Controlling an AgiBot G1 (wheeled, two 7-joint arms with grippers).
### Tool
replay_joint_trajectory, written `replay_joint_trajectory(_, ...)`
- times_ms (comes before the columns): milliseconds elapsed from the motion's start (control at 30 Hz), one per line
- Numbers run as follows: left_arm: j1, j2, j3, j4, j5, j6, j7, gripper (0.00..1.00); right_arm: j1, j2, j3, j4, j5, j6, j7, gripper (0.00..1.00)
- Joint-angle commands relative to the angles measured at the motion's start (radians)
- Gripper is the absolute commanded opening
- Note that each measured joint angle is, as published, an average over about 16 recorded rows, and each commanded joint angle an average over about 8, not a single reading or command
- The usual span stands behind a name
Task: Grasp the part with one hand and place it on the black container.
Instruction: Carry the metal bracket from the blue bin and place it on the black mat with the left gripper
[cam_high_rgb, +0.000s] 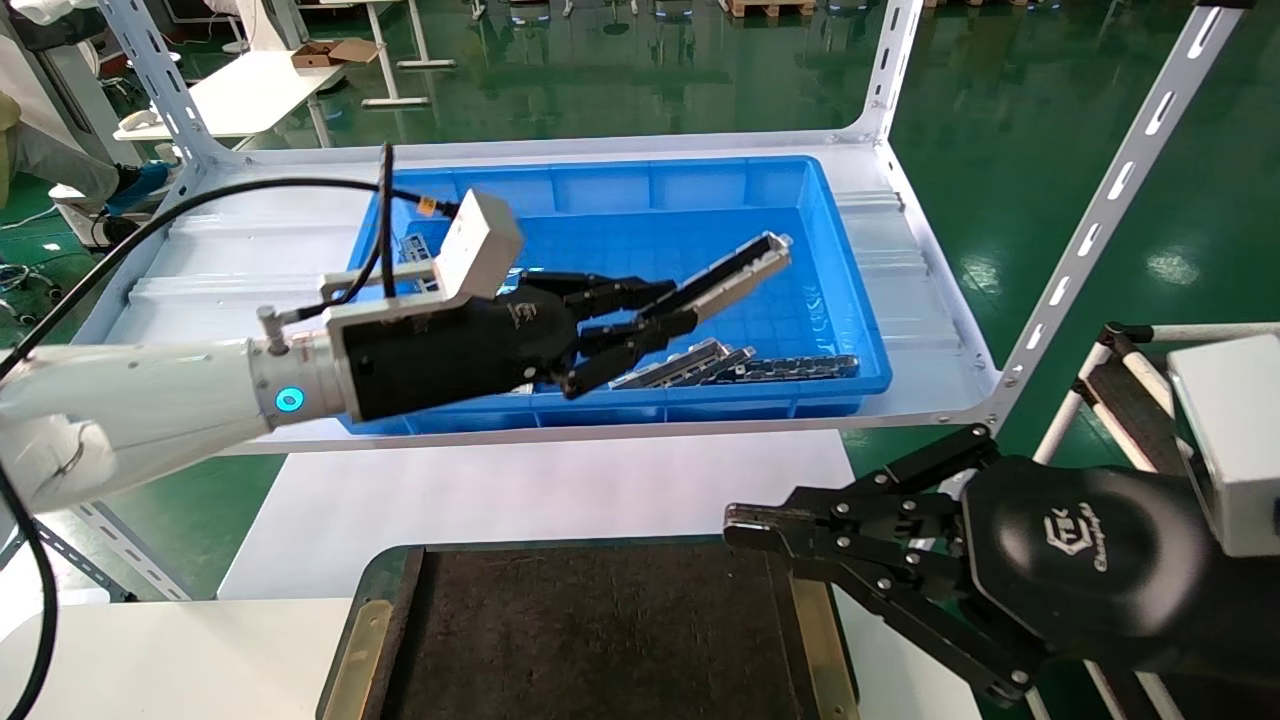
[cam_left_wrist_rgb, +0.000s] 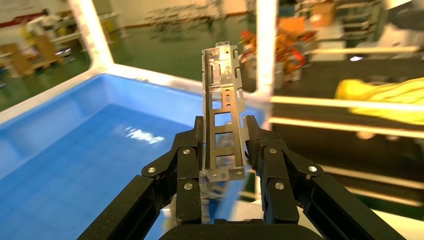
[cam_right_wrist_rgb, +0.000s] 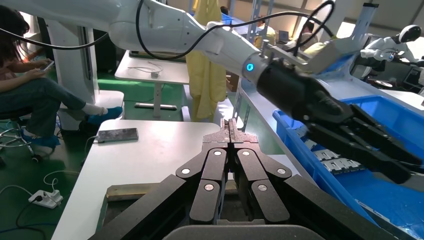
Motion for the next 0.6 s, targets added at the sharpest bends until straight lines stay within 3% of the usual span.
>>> replay_joint_trajectory(33, 0.021, -0.021, -0.006, -0.023, -0.014, 0.043, -0.002, 0.00, 0.000, 0.000, 0.000, 0.000, 0.000, 0.000, 0.000, 0.00)
replay_joint_trajectory(333, 0.229, -0.162, -0.006, -0.307, -0.063, 0.037, -0.126, 0.00, 0.000, 0.000, 0.000, 0.000, 0.000, 0.000, 0.000, 0.00)
replay_joint_trajectory(600, 0.466, -0.277, 0.031, -0.576, -0.047, -0.185, -0.257, 0.00, 0.000, 0.000, 0.000, 0.000, 0.000, 0.000, 0.000, 0.00)
